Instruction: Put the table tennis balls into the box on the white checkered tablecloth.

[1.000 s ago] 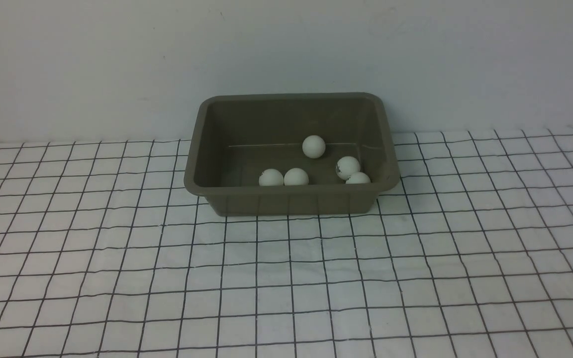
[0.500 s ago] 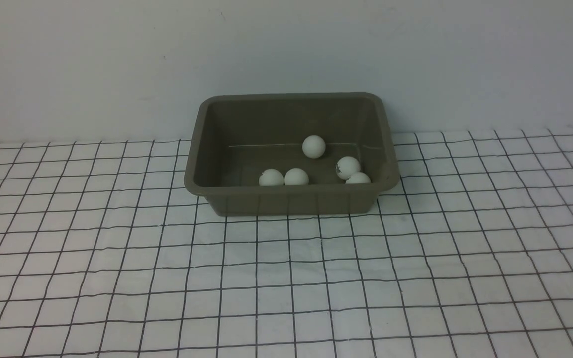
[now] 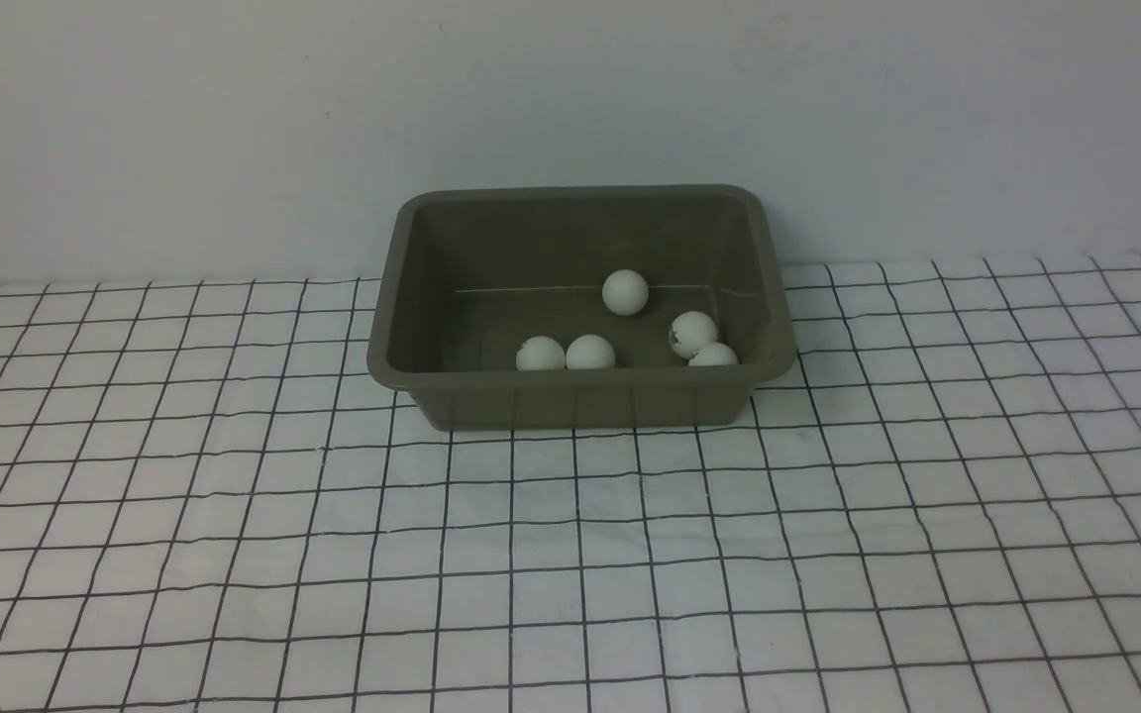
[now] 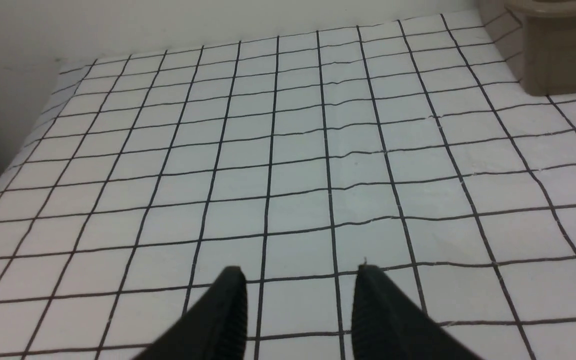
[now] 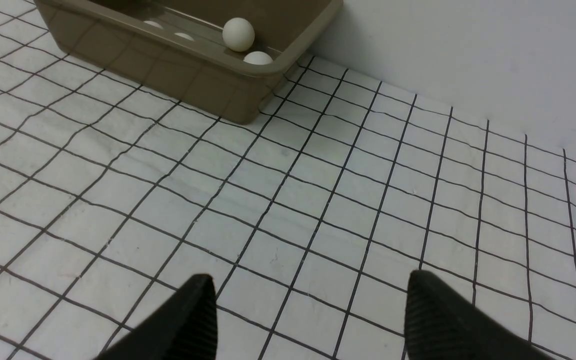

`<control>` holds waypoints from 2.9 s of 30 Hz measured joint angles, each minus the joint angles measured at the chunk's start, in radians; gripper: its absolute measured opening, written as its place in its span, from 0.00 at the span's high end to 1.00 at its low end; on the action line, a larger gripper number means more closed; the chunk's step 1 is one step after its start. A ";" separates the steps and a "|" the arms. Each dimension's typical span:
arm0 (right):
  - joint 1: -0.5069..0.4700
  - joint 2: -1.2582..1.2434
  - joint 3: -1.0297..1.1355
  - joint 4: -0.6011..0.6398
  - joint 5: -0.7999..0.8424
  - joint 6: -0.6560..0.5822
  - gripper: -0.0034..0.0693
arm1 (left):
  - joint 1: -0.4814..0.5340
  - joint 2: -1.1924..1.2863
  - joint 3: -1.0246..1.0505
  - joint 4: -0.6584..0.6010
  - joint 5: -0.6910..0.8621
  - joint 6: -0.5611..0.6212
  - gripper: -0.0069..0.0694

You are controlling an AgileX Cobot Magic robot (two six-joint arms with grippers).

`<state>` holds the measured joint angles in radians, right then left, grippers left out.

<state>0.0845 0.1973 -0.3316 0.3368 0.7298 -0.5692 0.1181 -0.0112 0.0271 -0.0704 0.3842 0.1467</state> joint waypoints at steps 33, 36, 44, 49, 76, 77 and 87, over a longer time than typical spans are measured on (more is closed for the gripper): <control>0.000 0.000 0.000 0.000 0.000 0.000 0.32 | 0.000 0.000 0.000 0.035 0.000 -0.119 0.56; 0.000 0.000 0.000 0.000 0.000 0.000 0.32 | 0.000 0.000 0.000 0.035 0.000 -0.119 0.56; 0.000 0.000 0.000 0.000 0.000 0.000 0.32 | 0.000 0.000 0.000 0.035 0.000 -0.119 0.56; 0.000 0.000 0.000 -0.006 0.000 0.000 0.32 | 0.000 0.000 0.000 0.035 0.000 -0.119 0.56; -0.089 -0.035 0.353 -0.051 -0.465 0.428 0.32 | 0.000 0.000 0.000 0.036 0.000 -0.119 0.56; -0.092 -0.036 0.356 -0.069 -0.459 0.445 0.32 | 0.000 0.000 0.000 0.036 0.000 -0.119 0.56; -0.100 -0.069 0.360 -0.267 -0.404 0.606 0.32 | 0.000 0.000 0.000 0.036 0.000 -0.119 0.56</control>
<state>-0.0154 0.1279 0.0286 0.0697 0.3263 0.0367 0.1181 -0.0112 0.0271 -0.0346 0.3842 0.0277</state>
